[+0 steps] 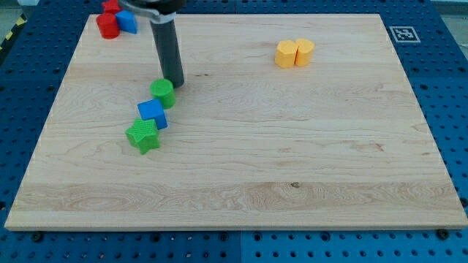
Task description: Move the red circle towards the down
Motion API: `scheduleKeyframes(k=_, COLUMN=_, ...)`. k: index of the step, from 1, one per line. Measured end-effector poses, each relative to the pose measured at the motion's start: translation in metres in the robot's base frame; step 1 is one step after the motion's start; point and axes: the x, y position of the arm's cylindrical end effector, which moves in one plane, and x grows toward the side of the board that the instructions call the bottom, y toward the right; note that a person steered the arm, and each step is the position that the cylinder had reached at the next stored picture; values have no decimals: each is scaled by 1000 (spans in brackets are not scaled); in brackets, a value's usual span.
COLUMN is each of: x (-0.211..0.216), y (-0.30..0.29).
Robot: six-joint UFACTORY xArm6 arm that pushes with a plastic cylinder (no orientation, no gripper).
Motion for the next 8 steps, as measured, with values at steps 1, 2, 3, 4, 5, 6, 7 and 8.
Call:
scheduleKeyframes(k=1, x=2, y=31)
scheduleKeyframes(k=2, x=23, y=54)
scheduleKeyframes(k=3, x=21, y=42)
scheduleKeyframes(k=4, x=-26, y=0)
scheduleKeyframes(k=5, x=-66, y=-69)
scheduleKeyframes(k=6, x=-104, y=-151)
scheduleKeyframes(k=7, x=-124, y=-198)
scheduleKeyframes(k=8, x=-140, y=-198)
